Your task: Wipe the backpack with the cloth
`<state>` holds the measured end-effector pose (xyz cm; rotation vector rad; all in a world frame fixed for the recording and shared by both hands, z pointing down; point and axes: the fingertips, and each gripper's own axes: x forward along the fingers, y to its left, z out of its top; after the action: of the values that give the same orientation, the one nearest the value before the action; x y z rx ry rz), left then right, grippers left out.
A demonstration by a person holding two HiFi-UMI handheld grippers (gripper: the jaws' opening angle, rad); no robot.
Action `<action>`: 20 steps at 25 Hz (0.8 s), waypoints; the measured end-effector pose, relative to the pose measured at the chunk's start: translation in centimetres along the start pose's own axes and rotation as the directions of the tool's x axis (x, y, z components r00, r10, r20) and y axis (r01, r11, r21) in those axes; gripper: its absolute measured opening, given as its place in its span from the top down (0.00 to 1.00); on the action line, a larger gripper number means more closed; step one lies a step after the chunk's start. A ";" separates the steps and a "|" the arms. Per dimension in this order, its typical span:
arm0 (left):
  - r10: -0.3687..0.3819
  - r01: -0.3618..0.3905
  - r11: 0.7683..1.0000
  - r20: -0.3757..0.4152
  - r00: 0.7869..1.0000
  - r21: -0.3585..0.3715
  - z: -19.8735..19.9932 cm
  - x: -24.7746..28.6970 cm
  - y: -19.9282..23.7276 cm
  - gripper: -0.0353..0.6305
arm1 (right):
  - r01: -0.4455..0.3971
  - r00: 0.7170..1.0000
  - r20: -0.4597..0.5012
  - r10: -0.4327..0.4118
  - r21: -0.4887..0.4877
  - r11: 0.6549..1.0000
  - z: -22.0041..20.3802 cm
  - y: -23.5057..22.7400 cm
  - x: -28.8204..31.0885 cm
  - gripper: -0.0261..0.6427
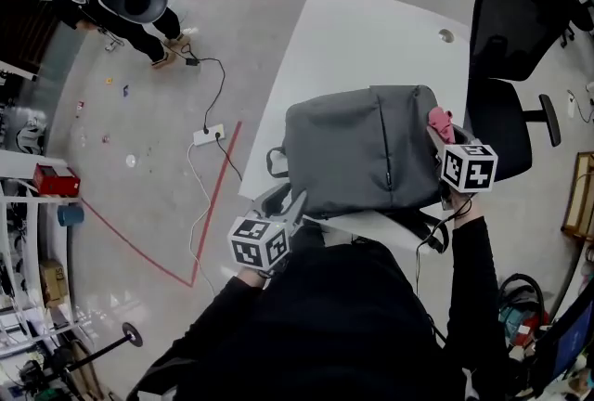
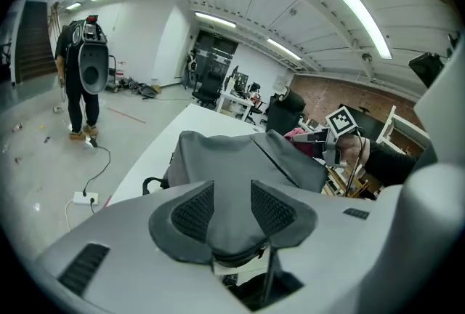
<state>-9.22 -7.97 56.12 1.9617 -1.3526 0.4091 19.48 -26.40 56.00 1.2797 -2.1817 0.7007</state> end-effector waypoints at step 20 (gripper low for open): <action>-0.031 0.031 0.999 -0.012 0.999 -0.019 1.0 -4.4 12.5 0.71 | -0.358 0.912 -0.233 0.338 -0.047 0.933 -5.5 29.6 11.5 0.72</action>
<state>-22.45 -8.25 57.39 1.9590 -1.3124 0.3916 -10.84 -17.49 62.38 0.7309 -2.2452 0.8288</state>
